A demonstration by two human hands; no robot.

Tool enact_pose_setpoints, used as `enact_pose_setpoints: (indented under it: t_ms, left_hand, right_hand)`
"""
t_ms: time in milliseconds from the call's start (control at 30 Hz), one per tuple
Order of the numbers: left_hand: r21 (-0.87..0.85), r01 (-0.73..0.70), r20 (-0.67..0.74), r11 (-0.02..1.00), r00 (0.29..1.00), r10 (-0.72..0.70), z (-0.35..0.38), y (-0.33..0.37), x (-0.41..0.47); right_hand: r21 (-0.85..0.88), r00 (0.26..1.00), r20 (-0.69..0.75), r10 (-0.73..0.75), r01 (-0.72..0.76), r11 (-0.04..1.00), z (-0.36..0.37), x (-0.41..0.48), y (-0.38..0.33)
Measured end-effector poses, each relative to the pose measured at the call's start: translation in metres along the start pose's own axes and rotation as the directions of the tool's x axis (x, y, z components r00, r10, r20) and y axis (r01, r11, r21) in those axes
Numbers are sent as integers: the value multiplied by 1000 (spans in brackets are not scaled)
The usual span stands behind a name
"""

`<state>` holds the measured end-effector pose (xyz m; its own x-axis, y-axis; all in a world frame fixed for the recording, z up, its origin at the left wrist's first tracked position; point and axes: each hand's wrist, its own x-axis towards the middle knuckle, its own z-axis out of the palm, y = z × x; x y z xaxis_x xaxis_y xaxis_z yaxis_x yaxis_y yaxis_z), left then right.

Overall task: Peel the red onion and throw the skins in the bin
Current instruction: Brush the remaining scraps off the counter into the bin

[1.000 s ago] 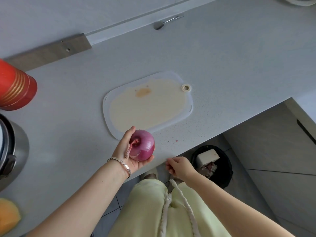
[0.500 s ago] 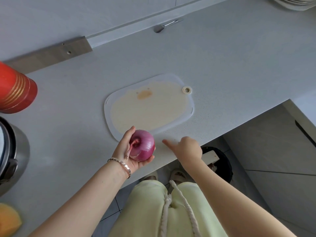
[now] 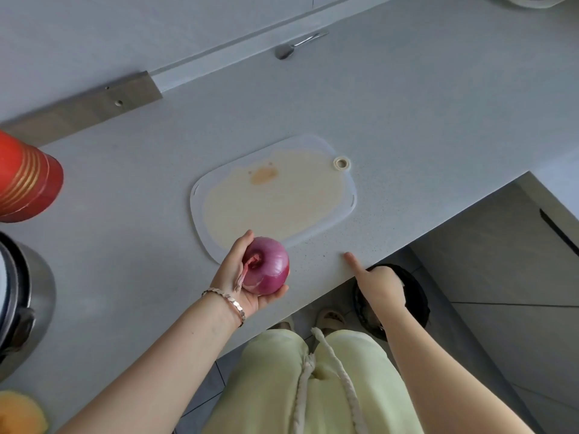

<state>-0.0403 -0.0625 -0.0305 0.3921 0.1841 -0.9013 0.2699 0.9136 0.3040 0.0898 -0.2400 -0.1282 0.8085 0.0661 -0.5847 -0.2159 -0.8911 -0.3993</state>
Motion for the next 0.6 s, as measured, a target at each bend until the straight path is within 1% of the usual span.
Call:
enact_pose_setpoints:
  t_ms: [67,167,267,333,400,467,533,600]
  left_hand:
    - [23,-5,0,1000,1000,5,1,1,1]
    - [65,-14,-7,998,1000,14,8,0,1]
    - [127,3,-8,992,1000,-2,23,-6,3]
    - [184,15,2,983,1000,-15,38,-11,7]
    - [244,17,8,970,1000,-19,58,-19,12]
    - [322,0,10,947,1000,-4,84,-29,19]
    - [398,-21,34,917,999,9,115,-42,27]
    - [458,-39,78,888,997,4,145,-59,40]
  right_hand:
    - [22,996,60,-63,62,998,3,3,4]
    - [115,986,71,-148,139,983,5,4,13]
    - [153,972,89,-217,202,967,1,4,23]
    - [214,970,80,-231,209,954,-5,7,29]
    - [275,983,24,-181,168,947,-17,16,43]
    - [309,997,-34,-72,79,948,-32,33,65]
    - [340,996,-40,82,-64,938,-42,58,98]
    - [398,963,26,270,-258,880,-46,90,136]
